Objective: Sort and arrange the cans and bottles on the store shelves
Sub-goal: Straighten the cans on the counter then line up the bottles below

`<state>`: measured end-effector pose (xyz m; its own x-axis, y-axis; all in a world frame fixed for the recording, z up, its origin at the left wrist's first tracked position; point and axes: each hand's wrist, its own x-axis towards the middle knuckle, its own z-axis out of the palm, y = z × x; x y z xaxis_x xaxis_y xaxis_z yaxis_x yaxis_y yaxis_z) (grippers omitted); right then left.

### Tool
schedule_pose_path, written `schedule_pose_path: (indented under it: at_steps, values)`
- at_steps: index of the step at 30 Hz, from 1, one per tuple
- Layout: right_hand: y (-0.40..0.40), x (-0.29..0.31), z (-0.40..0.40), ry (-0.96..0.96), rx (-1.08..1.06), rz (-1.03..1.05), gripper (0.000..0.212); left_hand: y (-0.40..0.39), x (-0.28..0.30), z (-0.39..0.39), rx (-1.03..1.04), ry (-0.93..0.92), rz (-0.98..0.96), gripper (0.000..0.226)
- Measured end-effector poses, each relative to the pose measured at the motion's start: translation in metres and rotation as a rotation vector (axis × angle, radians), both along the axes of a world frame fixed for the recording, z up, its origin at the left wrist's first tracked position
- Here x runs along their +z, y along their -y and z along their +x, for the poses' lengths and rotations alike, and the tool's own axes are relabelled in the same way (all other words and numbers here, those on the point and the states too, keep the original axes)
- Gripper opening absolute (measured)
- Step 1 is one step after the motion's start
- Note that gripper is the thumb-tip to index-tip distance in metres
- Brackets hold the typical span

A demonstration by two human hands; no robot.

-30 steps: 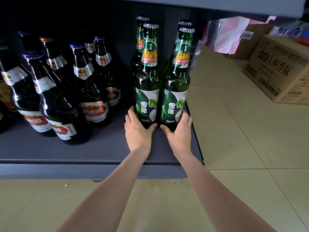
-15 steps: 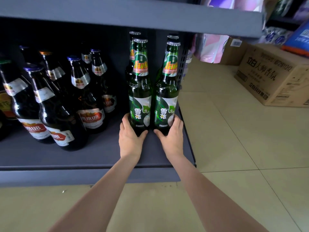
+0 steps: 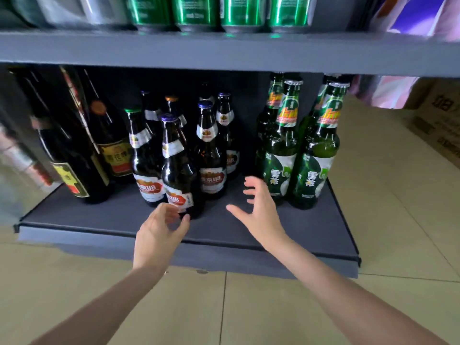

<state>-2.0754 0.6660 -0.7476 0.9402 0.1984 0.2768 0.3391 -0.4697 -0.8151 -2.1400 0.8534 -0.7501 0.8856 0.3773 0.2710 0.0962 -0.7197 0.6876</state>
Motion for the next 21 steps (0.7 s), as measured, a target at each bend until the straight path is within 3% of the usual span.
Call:
schedule_pose_path:
  at_steps: [3,5,11,21]
  values:
    - [-0.036,0.009,0.027,-0.045,0.033,0.073,0.080,-0.017,0.009,0.004,0.018,-0.034,-0.141,0.057]
    - [-0.052,0.014,0.043,-0.061,0.005,0.106,0.081,-0.020,0.014,0.010,-0.047,-0.022,-0.199,0.067]
    - [-0.066,0.020,0.062,0.009,-0.067,0.009,0.081,-0.002,0.016,0.028,0.046,0.042,-0.351,0.075]
    - [-0.056,0.021,0.043,0.029,-0.169,-0.013,0.079,-0.001,0.017,0.033,0.087,0.037,-0.268,0.065]
